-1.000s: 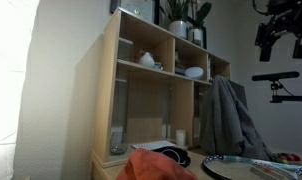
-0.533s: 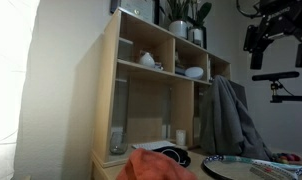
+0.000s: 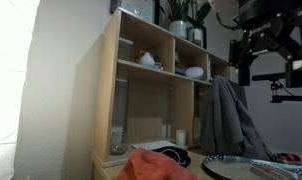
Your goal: Unfold the orange towel
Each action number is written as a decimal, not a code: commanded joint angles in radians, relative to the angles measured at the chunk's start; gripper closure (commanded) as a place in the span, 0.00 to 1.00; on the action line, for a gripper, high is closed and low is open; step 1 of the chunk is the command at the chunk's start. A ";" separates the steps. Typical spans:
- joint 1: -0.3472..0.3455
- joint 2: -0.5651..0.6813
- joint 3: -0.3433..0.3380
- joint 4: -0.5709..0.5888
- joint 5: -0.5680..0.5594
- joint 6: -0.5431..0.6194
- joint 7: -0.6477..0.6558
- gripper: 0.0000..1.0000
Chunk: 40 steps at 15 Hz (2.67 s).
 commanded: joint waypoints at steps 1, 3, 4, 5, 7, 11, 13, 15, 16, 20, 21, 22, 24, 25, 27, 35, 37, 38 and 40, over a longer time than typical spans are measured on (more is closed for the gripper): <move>0.021 0.119 0.000 0.158 -0.020 -0.118 -0.021 0.00; 0.016 0.082 -0.002 0.093 0.000 -0.064 -0.007 0.00; 0.019 0.102 -0.002 0.116 0.000 -0.069 -0.009 0.00; 0.020 0.114 -0.002 0.131 0.000 -0.072 -0.012 0.00; 0.021 0.122 -0.003 0.142 0.000 -0.074 -0.012 0.00; 0.021 0.122 -0.003 0.147 0.000 -0.076 -0.012 0.00; 0.016 0.146 -0.005 0.149 -0.005 -0.045 -0.027 0.00; 0.015 0.193 -0.002 0.168 0.000 0.012 -0.040 0.00; 0.014 0.216 0.001 0.175 0.006 0.042 -0.058 0.00; 0.016 0.351 0.018 0.259 0.048 0.096 -0.128 0.00; 0.018 0.392 0.024 0.297 0.061 0.072 -0.152 0.00; 0.021 0.428 0.029 0.335 0.076 0.048 -0.165 0.00; 0.025 0.501 0.036 0.417 0.100 -0.005 -0.194 0.00; 0.029 0.538 0.036 0.463 0.108 -0.050 -0.199 0.00; 0.044 0.600 0.031 0.546 0.111 -0.130 -0.202 0.00; 0.079 0.789 0.027 0.824 0.115 -0.199 -0.198 0.00; 0.069 0.807 0.043 0.846 0.112 -0.135 -0.199 0.00; 0.069 0.815 0.045 0.856 0.111 -0.095 -0.195 0.00; 0.066 0.824 0.049 0.859 0.110 0.003 -0.191 0.00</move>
